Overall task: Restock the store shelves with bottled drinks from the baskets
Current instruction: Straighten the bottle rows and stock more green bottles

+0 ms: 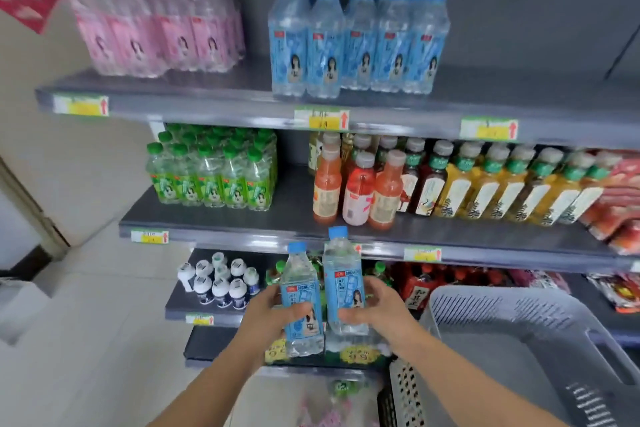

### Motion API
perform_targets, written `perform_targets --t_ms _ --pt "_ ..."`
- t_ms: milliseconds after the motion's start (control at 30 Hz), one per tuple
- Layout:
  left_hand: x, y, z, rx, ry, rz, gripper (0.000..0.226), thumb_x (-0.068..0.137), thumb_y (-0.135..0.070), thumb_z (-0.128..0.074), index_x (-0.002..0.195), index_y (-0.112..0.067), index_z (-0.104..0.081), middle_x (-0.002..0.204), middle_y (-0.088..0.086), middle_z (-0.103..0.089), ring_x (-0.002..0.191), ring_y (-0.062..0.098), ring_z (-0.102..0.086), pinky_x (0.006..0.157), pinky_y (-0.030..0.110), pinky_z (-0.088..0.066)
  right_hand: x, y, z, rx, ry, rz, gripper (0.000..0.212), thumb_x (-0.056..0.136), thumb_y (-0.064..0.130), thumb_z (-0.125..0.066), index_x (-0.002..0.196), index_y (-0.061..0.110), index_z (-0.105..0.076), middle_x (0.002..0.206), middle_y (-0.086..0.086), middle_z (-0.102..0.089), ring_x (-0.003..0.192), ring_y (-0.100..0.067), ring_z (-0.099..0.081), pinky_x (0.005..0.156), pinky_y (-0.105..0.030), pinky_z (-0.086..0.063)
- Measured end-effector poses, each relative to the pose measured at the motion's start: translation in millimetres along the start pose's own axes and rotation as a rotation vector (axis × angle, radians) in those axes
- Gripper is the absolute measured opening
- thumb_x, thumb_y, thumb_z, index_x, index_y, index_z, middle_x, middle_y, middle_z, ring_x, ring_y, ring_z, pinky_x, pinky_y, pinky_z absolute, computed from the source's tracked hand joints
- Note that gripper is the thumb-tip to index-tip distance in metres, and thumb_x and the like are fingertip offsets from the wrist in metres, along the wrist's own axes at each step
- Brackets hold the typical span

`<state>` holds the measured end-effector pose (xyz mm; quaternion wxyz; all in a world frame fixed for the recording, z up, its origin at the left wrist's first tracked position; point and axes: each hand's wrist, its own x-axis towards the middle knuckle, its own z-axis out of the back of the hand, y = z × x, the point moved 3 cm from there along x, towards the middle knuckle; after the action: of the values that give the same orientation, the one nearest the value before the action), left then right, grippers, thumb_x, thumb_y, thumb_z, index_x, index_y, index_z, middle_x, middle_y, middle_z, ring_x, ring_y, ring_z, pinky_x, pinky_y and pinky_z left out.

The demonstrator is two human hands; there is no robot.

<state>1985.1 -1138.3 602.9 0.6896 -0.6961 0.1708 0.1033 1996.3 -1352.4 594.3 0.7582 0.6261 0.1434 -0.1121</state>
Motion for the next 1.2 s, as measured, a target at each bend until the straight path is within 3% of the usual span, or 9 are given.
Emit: perform_targets --t_ms 100,233,433,833,900,967,1033,1133,1200 --pt "-10.3 -43.3 -6.5 0.007 -0.011 -0.092 0.038 0.075 -0.016 -0.079 0.11 -0.016 -0.065 0.108 0.004 -0.071 0.089 0.021 -0.072 0.073 0.035 -0.058 -14.5 42.4 16.7 -0.001 -0.036 0.082 0.063 0.054 0.015 -0.093 0.108 0.022 -0.061 0.107 0.005 -0.07 0.101 -0.015 -0.066 0.088 -0.035 -0.054" --pt "-25.2 -98.7 -20.5 -0.008 -0.017 -0.206 0.032 0.078 -0.016 -0.077 0.108 -0.02 -0.066 0.104 -0.001 -0.072 0.084 0.017 -0.073 0.063 0.028 -0.056 -32.8 92.6 37.6 0.027 -0.06 0.197 0.059 0.059 0.015 -0.091 0.11 0.021 -0.061 0.108 0.004 -0.069 0.097 -0.012 -0.065 0.073 -0.022 -0.051" --pt "-41.0 -166.8 -37.8 -0.052 0.027 -0.362 0.028 0.079 -0.014 -0.075 0.105 -0.02 -0.067 0.096 -0.003 -0.075 0.084 0.014 -0.072 0.062 0.025 -0.055 -50.4 158.5 61.2 0.051 -0.092 0.336 0.061 0.06 0.021 -0.09 0.114 0.024 -0.061 0.11 0.005 -0.069 0.097 -0.013 -0.067 0.082 -0.033 -0.055" --pt "-5.3 -282.8 -30.7 -0.129 0.101 -0.556 0.03 0.079 -0.014 -0.075 0.108 -0.016 -0.067 0.103 0.0 -0.074 0.088 0.018 -0.073 0.067 0.03 -0.057 -23.1 285.0 72.9 0.088 -0.213 0.547 0.047 0.068 0.011 -0.086 0.104 0.023 -0.059 0.099 0.01 -0.068 0.086 -0.004 -0.065 0.068 -0.02 -0.051" --pt "4.5 -297.8 -26.4 -0.135 0.112 -0.571 0.031 0.078 -0.014 -0.076 0.108 -0.015 -0.067 0.103 0.002 -0.074 0.089 0.018 -0.073 0.07 0.032 -0.058 -12.6 302.6 72.4 0.087 -0.249 0.573 0.056 0.069 0.014 -0.085 0.114 0.026 -0.054 0.108 0.015 -0.061 0.095 -0.004 -0.06 0.076 -0.02 -0.049" --pt "14.6 -309.8 -20.9 -0.13 0.113 -0.584 0.036 0.076 -0.018 -0.079 0.109 -0.017 -0.068 0.105 0.001 -0.074 0.09 0.018 -0.072 0.077 0.037 -0.058 3.7 316.2 74.2 0.076 -0.293 0.578 0.079 0.067 0.018 -0.087 0.136 0.018 -0.047 0.126 0.006 -0.056 0.114 -0.017 -0.055 0.092 -0.031 -0.046" --pt "25.2 -318.9 -15.7 -0.104 0.109 -0.589 0.046 0.069 -0.029 -0.084 0.112 -0.022 -0.067 0.108 -0.005 -0.072 0.093 0.016 -0.072 0.084 0.042 -0.056 19.3 326.2 74.2 0.081 -0.314 0.571 0.09 0.066 0.018 -0.088 0.143 0.013 -0.04 0.141 -0.001 -0.048 0.127 -0.023 -0.048 0.103 -0.039 -0.042" --pt "34.7 -328.3 -9.8 -0.103 0.112 -0.607 0.046 0.068 -0.028 -0.082 0.112 -0.023 -0.068 0.108 -0.005 -0.072 0.094 0.015 -0.071 0.081 0.038 -0.057 41.2 334.9 72.8 0.085 -0.336 0.559 0.093 0.066 0.016 -0.088 0.144 0.012 -0.038 0.144 -0.003 -0.046 0.129 -0.024 -0.046 0.105 -0.04 -0.04" --pt "38.6 -332.7 -7.0 -0.101 0.107 -0.608 0.056 0.059 -0.034 -0.084 0.111 -0.022 -0.069 0.108 -0.003 -0.072 0.097 0.018 -0.07 0.087 0.044 -0.056 51.8 339.1 71.0 0.068 -0.349 0.549 0.092 0.066 0.016 -0.088 0.143 0.011 -0.039 0.143 -0.004 -0.047 0.129 -0.025 -0.046 0.105 -0.041 -0.041"
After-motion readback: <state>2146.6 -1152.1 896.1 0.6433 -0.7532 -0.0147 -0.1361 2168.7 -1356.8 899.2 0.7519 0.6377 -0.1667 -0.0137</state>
